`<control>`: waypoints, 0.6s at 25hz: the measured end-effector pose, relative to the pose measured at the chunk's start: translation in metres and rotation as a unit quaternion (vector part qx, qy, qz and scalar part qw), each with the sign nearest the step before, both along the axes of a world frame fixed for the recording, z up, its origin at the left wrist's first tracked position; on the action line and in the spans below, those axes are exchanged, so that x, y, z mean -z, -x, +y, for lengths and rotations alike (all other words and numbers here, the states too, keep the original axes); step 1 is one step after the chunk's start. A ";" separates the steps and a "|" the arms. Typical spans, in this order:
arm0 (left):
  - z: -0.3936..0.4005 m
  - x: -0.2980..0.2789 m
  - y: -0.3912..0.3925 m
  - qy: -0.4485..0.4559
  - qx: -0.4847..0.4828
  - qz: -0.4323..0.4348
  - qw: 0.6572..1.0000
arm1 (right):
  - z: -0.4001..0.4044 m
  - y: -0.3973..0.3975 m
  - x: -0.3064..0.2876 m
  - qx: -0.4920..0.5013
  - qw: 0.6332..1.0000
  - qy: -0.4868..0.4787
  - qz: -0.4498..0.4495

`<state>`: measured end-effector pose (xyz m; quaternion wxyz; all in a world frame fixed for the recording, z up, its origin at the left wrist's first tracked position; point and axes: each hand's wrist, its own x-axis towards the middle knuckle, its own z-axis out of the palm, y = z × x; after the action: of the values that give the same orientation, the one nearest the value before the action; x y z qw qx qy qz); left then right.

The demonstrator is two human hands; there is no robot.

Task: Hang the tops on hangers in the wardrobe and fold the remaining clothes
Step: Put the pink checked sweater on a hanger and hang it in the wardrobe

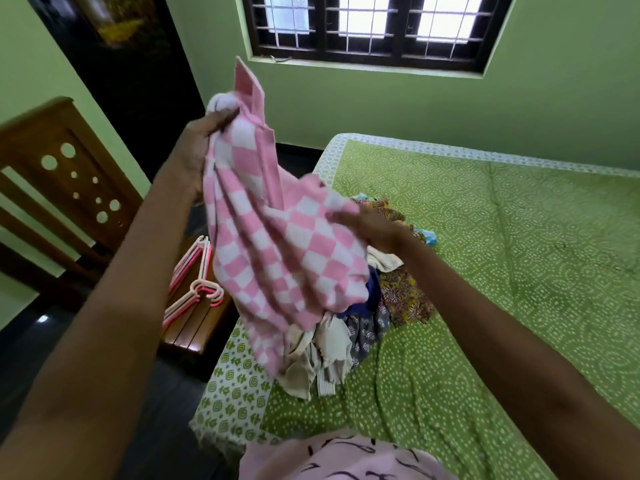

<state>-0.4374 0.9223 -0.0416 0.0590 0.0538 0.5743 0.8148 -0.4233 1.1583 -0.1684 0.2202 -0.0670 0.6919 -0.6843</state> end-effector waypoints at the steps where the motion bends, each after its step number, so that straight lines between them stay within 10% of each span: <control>1: -0.005 0.000 0.000 0.018 -0.024 -0.018 0.999 | 0.005 -0.002 -0.018 0.028 0.998 0.049 0.003; 10: -0.001 0.005 0.006 0.019 -0.043 -0.022 0.999 | 0.015 -0.005 -0.064 0.138 0.984 0.082 0.077; 15: -0.005 0.044 0.039 0.238 -0.070 -0.004 0.969 | 0.016 -0.006 -0.032 0.087 0.985 -0.098 0.113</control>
<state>-0.4762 0.9169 -0.0861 0.0156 -0.0055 0.7535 0.6573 -0.4169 1.1744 -0.1361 0.0859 -0.0618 0.7792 -0.6177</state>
